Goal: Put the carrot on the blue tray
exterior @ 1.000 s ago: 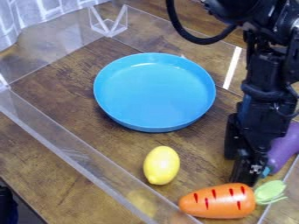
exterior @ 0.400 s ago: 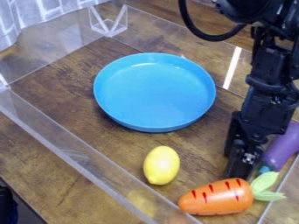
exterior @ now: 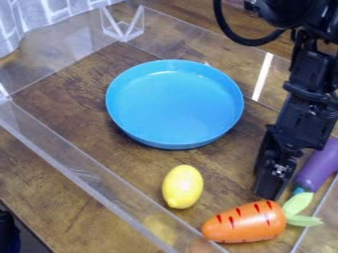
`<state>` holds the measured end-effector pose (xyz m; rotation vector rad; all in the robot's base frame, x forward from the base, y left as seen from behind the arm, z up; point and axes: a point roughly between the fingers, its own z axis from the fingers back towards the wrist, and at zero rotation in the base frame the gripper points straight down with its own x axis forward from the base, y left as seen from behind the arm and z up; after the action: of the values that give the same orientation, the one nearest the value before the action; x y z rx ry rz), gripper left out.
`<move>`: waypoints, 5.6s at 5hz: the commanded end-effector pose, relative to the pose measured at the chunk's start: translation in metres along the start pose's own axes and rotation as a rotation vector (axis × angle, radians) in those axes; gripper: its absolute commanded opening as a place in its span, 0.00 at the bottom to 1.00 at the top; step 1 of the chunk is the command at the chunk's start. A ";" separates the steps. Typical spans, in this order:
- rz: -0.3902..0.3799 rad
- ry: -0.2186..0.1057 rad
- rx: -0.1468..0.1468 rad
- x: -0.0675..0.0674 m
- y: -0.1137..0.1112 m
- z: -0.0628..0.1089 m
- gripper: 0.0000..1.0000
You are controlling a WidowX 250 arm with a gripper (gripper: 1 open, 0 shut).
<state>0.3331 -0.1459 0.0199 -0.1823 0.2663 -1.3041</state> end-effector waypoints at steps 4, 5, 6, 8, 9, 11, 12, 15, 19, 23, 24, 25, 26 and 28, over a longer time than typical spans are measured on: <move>-0.127 0.053 -0.029 0.024 -0.009 -0.011 1.00; -0.140 0.057 -0.032 0.032 -0.010 -0.011 1.00; -0.156 0.063 -0.039 0.038 -0.013 -0.012 1.00; -0.179 0.072 -0.059 0.038 -0.020 -0.015 1.00; -0.263 0.102 -0.064 0.036 -0.028 -0.018 1.00; -0.369 0.143 -0.072 0.027 -0.040 -0.020 1.00; -0.393 0.157 -0.082 0.025 -0.043 -0.021 1.00; -0.465 0.212 -0.114 0.020 -0.061 -0.027 1.00; -0.446 0.235 -0.152 0.016 -0.073 -0.030 1.00; -0.354 0.245 -0.202 -0.024 -0.064 -0.031 1.00; -0.321 0.236 -0.213 -0.028 -0.065 -0.031 1.00; -0.283 0.227 -0.223 -0.035 -0.063 -0.032 1.00; -0.250 0.216 -0.231 -0.039 -0.062 -0.031 1.00; -0.344 0.252 -0.217 -0.044 -0.058 -0.030 1.00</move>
<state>0.2604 -0.1315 0.0186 -0.2580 0.5990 -1.6450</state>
